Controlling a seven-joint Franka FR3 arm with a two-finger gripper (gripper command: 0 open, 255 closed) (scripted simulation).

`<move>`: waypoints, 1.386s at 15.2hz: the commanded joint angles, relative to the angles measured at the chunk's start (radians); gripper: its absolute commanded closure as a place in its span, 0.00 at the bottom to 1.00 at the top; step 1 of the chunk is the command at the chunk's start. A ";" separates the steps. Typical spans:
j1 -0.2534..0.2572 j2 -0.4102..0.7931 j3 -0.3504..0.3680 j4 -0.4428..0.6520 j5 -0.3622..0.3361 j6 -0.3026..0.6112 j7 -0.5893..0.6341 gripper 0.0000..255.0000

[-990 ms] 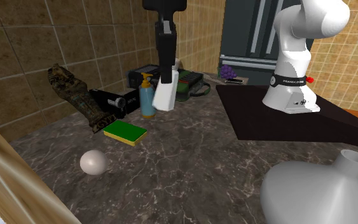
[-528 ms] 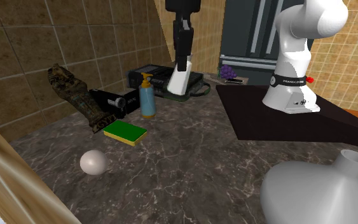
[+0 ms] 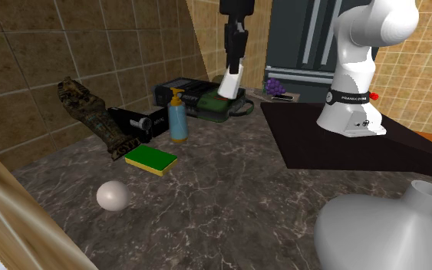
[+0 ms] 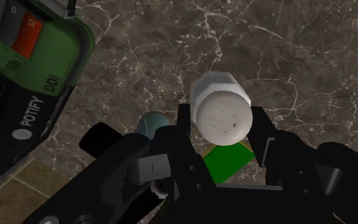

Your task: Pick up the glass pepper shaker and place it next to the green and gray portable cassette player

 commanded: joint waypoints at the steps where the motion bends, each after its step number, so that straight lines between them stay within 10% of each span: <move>1: -0.008 -0.058 -0.032 -0.066 0.011 0.013 -0.051 1.00; 16: -0.159 -0.387 -0.335 -0.350 -0.090 -0.006 -0.437 1.00; 21: -0.162 -0.346 -0.334 -0.394 -0.096 0.079 -0.428 1.00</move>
